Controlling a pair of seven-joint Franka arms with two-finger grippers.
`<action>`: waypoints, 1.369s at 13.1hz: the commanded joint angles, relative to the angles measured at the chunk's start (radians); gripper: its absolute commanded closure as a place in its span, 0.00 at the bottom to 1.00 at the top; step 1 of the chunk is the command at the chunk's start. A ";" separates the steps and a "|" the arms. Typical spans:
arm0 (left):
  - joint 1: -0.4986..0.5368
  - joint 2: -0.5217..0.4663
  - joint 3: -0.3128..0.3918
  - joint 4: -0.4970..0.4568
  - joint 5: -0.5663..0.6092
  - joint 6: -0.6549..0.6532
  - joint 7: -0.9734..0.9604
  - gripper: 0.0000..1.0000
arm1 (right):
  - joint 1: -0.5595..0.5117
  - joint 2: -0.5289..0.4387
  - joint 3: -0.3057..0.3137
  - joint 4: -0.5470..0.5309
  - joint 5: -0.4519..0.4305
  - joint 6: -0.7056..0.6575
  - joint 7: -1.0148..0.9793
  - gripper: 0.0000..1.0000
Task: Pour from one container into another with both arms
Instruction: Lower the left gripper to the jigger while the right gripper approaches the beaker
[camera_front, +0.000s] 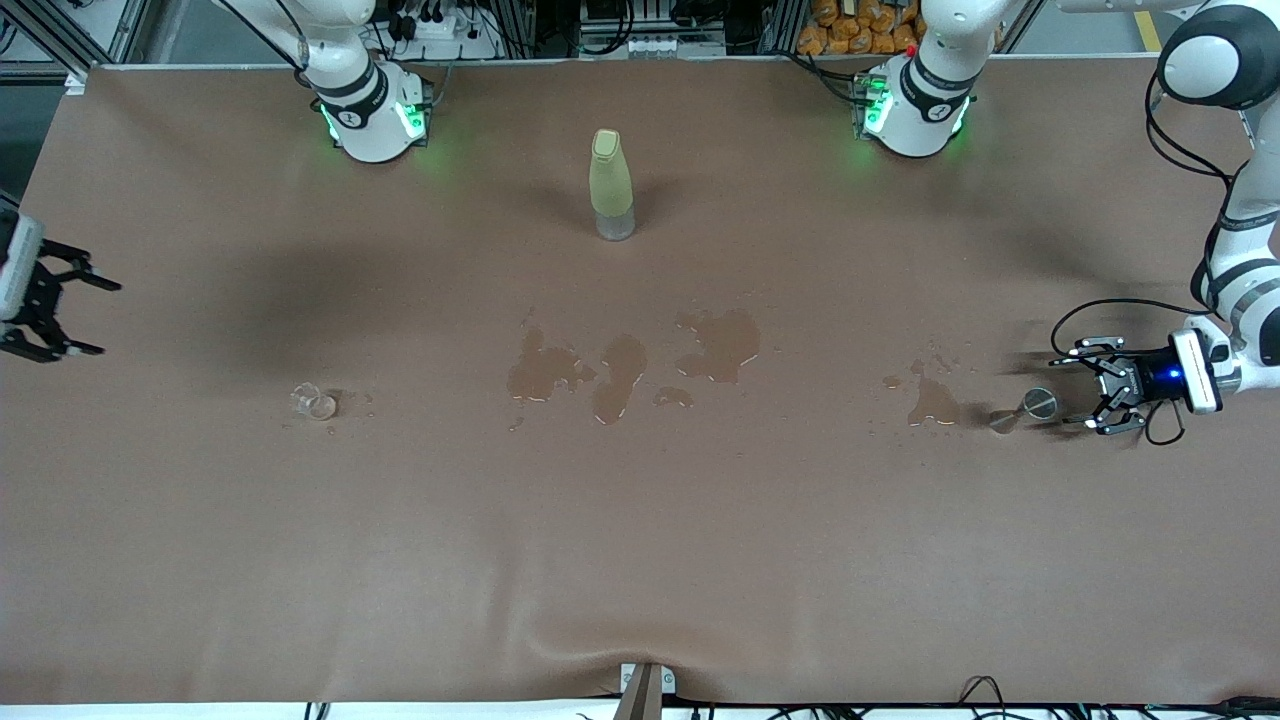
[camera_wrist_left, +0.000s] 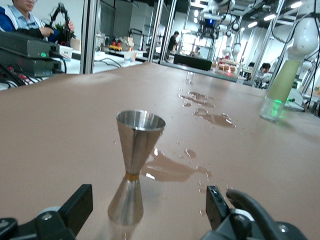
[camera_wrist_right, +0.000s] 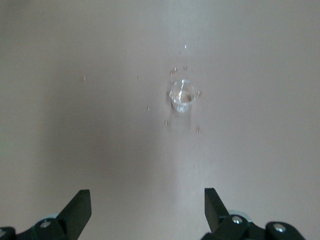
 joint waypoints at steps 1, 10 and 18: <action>0.003 0.035 -0.011 0.020 -0.031 -0.025 0.010 0.00 | -0.030 0.100 -0.011 0.003 0.184 0.004 -0.194 0.00; -0.032 0.067 -0.021 0.023 -0.068 -0.025 0.011 0.13 | -0.076 0.373 -0.013 0.005 0.562 -0.104 -0.541 0.00; -0.043 0.068 -0.021 0.025 -0.117 -0.022 0.034 0.13 | -0.118 0.556 -0.011 0.015 0.779 -0.246 -0.723 0.00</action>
